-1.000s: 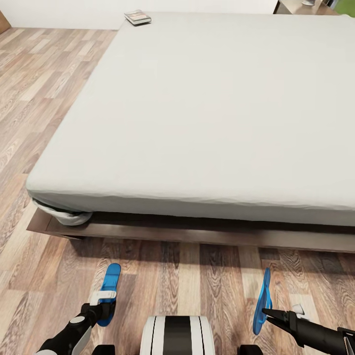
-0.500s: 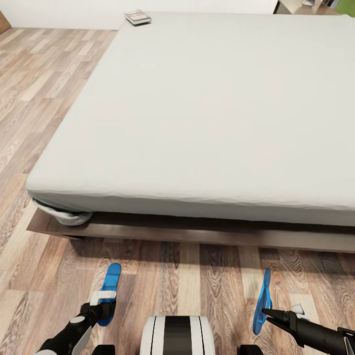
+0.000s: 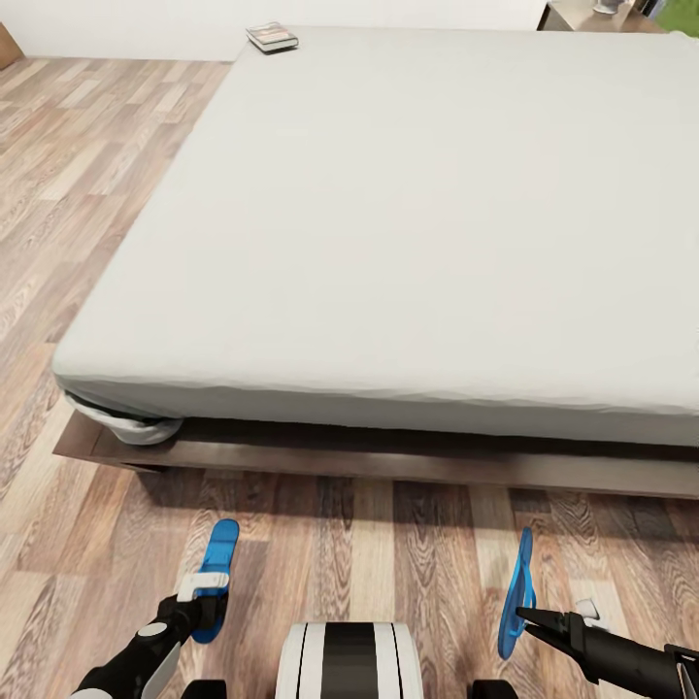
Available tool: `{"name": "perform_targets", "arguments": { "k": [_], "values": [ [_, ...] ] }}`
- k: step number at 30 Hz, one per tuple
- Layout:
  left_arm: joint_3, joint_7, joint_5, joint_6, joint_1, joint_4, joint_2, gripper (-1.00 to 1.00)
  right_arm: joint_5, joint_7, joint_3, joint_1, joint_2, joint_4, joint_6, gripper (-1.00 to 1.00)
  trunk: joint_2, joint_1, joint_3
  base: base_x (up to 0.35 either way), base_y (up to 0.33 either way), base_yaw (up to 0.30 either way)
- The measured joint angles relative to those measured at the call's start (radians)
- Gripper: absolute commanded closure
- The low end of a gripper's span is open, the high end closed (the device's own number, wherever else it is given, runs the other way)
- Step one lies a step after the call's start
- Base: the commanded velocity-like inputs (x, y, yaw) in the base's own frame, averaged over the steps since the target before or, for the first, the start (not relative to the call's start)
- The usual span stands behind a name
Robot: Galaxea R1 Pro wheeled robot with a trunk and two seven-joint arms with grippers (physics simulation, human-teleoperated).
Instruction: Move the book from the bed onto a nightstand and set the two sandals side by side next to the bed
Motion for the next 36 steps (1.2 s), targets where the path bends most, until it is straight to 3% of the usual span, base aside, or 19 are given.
{"name": "perform_targets", "arguments": {
  "k": [28,32,36],
  "values": [
    [0.002,-0.006,0.000,0.001,0.000,0.000,0.003,-1.00,0.000,-0.001,0.000,0.000,0.000,0.001,0.001,1.00,0.007,-0.013,0.108,0.000,0.000,0.000],
    [0.024,-0.085,0.023,0.001,0.000,-0.003,0.029,-1.00,0.000,-0.001,0.000,0.000,0.000,0.001,0.001,1.00,0.007,-0.014,0.124,0.000,0.000,0.000],
    [0.051,-0.216,0.084,0.010,0.000,-0.009,0.089,-1.00,0.000,-0.001,0.000,0.000,0.000,0.000,0.001,1.00,0.008,-0.016,0.139,0.000,0.000,0.000]
  ]
}}
